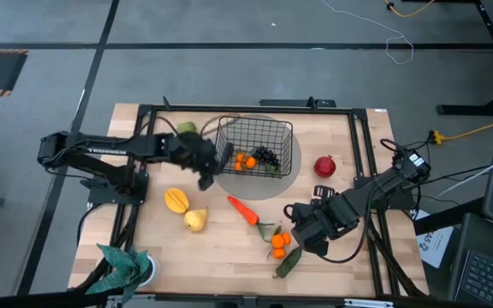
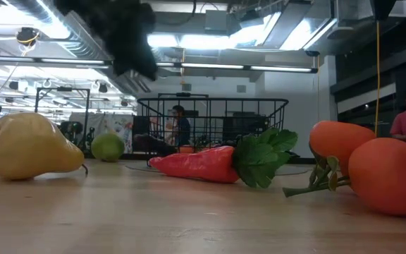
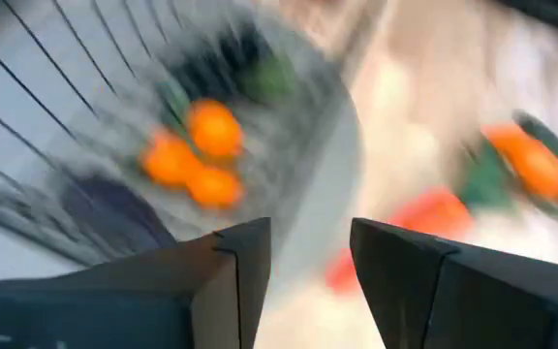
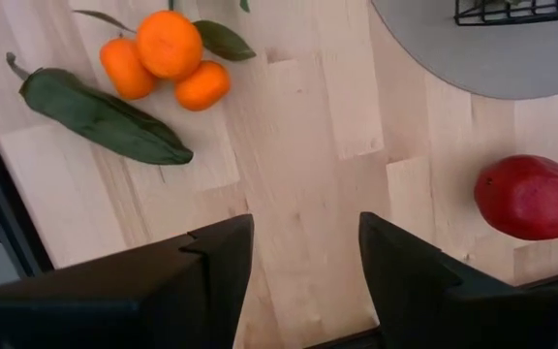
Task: Build produce basket
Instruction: Put the yellow starfruit into the black wire basket, then put the green chili pepper into the black wire basket
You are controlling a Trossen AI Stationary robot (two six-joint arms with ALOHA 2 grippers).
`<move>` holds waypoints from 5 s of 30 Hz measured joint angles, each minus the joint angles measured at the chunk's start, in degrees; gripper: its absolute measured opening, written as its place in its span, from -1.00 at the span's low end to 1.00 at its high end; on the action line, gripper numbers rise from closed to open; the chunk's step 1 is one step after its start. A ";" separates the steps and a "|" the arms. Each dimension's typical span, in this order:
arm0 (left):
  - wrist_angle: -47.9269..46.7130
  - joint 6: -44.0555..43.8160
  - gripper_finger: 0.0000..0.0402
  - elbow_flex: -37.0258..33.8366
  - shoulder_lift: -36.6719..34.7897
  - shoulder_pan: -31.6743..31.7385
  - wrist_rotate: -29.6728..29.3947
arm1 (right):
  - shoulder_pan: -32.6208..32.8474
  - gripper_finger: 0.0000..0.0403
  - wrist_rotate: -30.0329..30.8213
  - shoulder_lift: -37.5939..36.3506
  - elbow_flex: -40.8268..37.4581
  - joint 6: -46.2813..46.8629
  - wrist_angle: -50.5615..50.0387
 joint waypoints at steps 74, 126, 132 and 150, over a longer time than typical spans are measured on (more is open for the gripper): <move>-33.69 3.94 -0.35 -7.69 1.65 -32.71 -16.39 | 2.27 -0.12 2.99 0.00 0.00 0.22 3.02; -12.02 34.39 -0.66 26.73 7.42 1.68 -18.87 | 2.25 -0.12 2.97 0.00 0.00 0.07 3.02; -11.91 30.88 -0.31 26.77 9.99 5.79 -16.61 | 2.25 -0.12 2.97 0.00 0.00 0.07 3.22; -43.14 10.18 -0.23 26.35 9.36 -1.05 -16.56 | 2.25 -0.12 2.99 0.00 0.00 0.22 7.60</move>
